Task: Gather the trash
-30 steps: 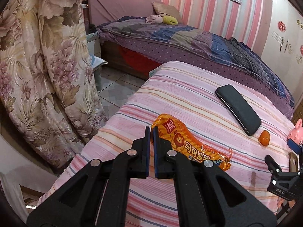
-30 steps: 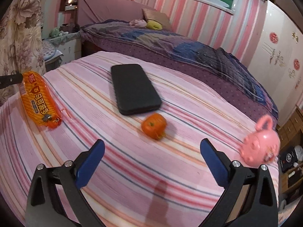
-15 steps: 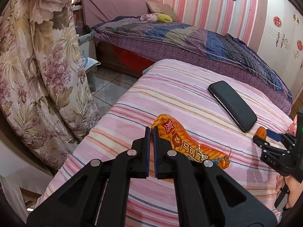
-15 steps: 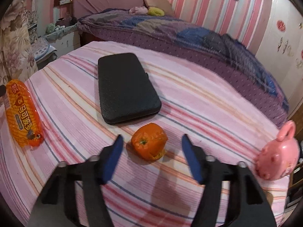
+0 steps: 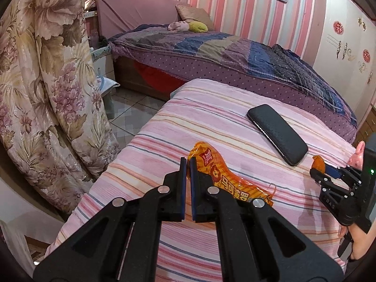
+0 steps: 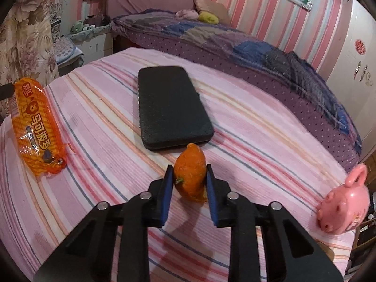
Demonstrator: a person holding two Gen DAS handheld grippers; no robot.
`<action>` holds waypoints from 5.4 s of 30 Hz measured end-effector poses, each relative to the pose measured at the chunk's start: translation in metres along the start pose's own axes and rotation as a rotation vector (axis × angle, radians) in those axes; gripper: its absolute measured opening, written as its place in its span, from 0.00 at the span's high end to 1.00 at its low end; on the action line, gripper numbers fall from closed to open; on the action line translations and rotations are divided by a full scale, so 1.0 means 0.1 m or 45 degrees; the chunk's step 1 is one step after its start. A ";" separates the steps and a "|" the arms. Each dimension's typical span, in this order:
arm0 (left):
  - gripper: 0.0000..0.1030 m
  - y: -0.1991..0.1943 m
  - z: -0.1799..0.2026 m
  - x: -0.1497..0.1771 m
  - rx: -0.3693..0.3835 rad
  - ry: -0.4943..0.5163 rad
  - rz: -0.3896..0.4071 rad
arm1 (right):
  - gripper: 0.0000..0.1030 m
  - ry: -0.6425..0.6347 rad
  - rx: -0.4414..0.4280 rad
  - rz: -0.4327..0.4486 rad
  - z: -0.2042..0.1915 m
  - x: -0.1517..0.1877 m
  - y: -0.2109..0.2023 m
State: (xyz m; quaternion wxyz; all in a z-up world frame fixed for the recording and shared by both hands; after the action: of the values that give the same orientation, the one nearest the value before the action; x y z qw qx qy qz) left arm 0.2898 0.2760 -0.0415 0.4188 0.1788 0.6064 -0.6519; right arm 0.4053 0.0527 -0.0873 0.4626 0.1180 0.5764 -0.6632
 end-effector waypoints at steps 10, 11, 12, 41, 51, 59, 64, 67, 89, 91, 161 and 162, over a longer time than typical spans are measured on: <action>0.99 -0.08 0.37 0.08 0.055 0.099 0.000 | 0.74 0.068 0.037 0.043 0.39 0.48 -0.52; 0.99 -0.09 0.43 0.10 0.064 0.115 -0.002 | 0.74 0.074 0.037 0.043 0.42 0.51 -0.56; 0.99 -0.10 0.47 0.12 0.072 0.128 -0.003 | 0.74 0.089 0.044 0.042 0.49 0.60 -0.65; 0.99 -0.82 2.34 0.96 0.483 0.482 0.028 | 0.74 0.441 0.266 0.071 1.93 2.35 -2.10; 0.98 -1.34 3.26 1.23 0.700 0.559 0.060 | 0.74 0.621 0.457 0.069 2.66 2.96 -2.52; 0.98 -1.75 4.14 1.48 0.856 0.638 0.063 | 0.74 0.828 0.556 0.083 3.27 3.49 -2.76; 0.98 -2.00 4.62 1.68 0.947 0.700 0.071 | 0.74 0.907 0.607 0.084 3.54 3.72 -2.81; 0.98 -2.02 4.89 1.89 0.995 0.717 0.037 | 0.74 0.930 0.643 0.071 3.67 3.83 -2.82; 0.10 -1.27 4.77 2.43 0.602 0.779 0.029 | 0.73 0.905 0.628 0.002 3.69 4.01 -2.72; 0.07 -1.36 4.61 2.33 0.579 0.769 0.080 | 0.68 0.895 0.625 -0.004 3.65 3.97 -2.69; 0.05 -2.07 2.25 2.20 0.410 0.475 0.291 | 0.05 0.577 0.539 0.230 1.22 2.78 -3.24; 0.05 -2.08 2.25 2.20 0.408 0.475 0.296 | 0.05 0.578 0.543 0.231 1.22 2.78 -3.25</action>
State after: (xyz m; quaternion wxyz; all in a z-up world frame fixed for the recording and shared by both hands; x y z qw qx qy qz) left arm 0.0645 -0.0254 -0.0261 0.3382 0.4284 0.5375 -0.6429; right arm 0.0567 -0.2166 -0.0286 0.3443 0.4080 0.5000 -0.6819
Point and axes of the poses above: each gripper's, at about its wrist camera, not at the fingertips, and y roughly the way its jaws point, z to its right, x to its underside, the point moved 2 cm from there along y, roughly the way its jaws point, and after that the axes turned 8 degrees about x, right-handed, at the moved point
